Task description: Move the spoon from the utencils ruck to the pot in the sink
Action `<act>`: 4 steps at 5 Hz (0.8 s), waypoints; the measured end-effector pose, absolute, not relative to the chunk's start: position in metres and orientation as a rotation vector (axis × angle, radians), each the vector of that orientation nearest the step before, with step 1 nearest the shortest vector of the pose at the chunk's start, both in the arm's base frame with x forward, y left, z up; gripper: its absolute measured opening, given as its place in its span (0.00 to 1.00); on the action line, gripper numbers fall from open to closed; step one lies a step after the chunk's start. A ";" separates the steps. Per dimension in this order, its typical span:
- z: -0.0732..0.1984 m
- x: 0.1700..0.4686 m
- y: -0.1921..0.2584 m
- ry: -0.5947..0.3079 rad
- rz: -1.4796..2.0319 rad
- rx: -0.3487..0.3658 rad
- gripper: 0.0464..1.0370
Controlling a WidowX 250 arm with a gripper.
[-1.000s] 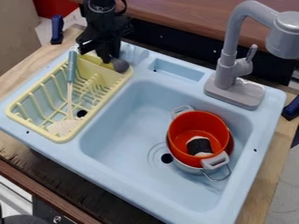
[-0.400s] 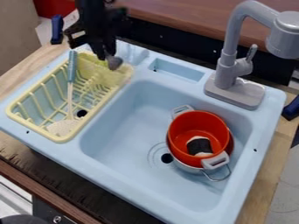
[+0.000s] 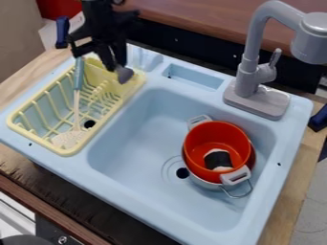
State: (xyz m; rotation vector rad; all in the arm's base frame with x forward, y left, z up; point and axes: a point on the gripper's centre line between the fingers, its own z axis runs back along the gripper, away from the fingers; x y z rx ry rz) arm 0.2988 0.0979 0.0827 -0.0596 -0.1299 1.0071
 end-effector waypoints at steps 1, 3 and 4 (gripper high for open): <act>0.080 0.292 0.061 -0.152 0.946 -0.125 0.10; 0.062 0.287 -0.007 -0.204 0.804 -0.120 0.10; 0.056 0.289 -0.028 -0.266 0.775 -0.126 0.10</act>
